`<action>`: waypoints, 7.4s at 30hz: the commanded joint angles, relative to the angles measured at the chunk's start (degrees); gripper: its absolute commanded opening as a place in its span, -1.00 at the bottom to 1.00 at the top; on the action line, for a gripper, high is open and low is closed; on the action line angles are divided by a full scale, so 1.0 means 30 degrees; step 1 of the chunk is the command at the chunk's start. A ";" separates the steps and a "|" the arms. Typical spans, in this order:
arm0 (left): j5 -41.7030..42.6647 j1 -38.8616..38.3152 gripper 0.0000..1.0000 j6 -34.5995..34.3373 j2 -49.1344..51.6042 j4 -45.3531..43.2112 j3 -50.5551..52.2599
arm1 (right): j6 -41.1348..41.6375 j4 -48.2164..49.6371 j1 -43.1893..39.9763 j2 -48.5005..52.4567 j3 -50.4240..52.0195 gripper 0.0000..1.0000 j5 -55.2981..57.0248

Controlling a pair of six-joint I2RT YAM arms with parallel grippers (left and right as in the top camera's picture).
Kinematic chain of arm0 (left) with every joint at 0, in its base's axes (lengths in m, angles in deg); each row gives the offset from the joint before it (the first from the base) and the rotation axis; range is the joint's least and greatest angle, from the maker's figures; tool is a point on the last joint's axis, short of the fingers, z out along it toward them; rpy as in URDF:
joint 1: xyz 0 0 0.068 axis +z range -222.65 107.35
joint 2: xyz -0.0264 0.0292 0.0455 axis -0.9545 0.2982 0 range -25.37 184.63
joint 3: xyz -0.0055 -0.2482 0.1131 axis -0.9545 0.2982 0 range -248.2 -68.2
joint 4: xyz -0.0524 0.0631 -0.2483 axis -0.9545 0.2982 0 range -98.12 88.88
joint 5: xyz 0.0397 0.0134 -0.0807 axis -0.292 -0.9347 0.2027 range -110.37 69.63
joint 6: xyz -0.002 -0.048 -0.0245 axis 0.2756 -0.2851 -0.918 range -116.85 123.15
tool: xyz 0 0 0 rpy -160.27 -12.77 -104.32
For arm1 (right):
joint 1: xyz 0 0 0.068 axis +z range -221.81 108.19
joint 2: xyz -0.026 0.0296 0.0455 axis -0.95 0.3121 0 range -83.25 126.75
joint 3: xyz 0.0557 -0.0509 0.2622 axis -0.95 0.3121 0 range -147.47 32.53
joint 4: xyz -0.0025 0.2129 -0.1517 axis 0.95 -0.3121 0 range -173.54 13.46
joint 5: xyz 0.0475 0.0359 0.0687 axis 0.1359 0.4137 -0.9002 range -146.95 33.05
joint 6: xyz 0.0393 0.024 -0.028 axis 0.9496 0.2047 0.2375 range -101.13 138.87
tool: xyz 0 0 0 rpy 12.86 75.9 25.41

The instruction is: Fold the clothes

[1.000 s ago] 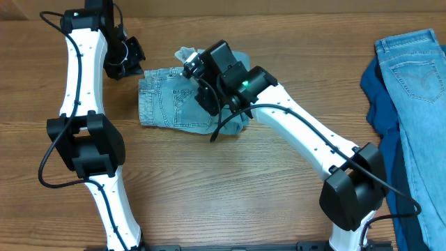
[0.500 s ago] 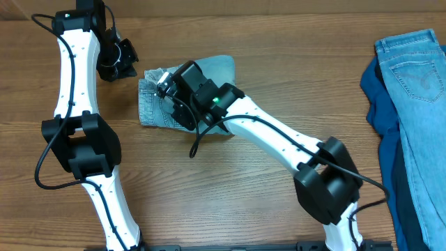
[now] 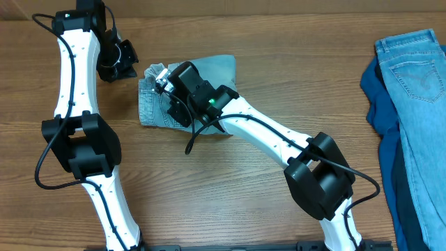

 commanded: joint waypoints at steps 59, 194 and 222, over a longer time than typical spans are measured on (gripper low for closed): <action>-0.5850 -0.6594 -0.92 0.2776 0.4000 0.0663 -0.2062 | 0.5574 -0.7563 -0.5282 -0.0605 0.2157 -0.92 -0.5421; -0.4095 -0.2892 0.77 0.0787 -0.3417 0.0146 0.2397 | 0.6666 -1.1839 -0.5537 -0.0168 -0.3847 -0.63 -0.6164; 0.0481 -0.2302 0.88 0.4597 -0.3432 -0.4867 0.9471 | 0.5122 -1.1599 -1.1285 -0.0007 -0.3767 0.35 -0.4218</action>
